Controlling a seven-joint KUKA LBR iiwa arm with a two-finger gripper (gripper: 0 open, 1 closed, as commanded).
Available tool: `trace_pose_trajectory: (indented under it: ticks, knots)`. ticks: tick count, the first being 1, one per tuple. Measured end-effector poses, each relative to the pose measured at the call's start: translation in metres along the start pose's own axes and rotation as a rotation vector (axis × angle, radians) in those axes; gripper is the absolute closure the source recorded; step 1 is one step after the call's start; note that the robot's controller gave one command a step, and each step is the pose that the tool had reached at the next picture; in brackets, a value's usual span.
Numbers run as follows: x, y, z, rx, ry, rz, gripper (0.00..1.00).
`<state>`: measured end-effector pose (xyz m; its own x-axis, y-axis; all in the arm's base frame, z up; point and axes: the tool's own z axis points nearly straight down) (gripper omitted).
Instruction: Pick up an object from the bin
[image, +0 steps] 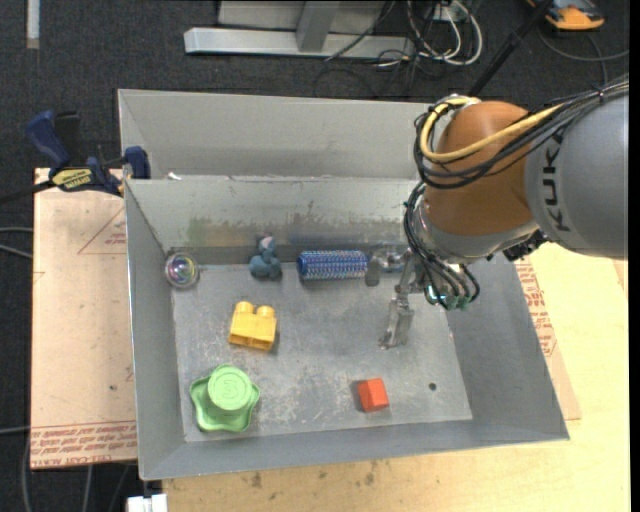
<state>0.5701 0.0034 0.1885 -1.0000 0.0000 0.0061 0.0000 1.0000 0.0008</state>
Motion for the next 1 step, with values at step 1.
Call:
trace_pose_trajectory:
  ticks: [1]
  knots:
    - [-0.0775,-0.0333,0.1162,-0.004,-0.020,-0.007,0.00]
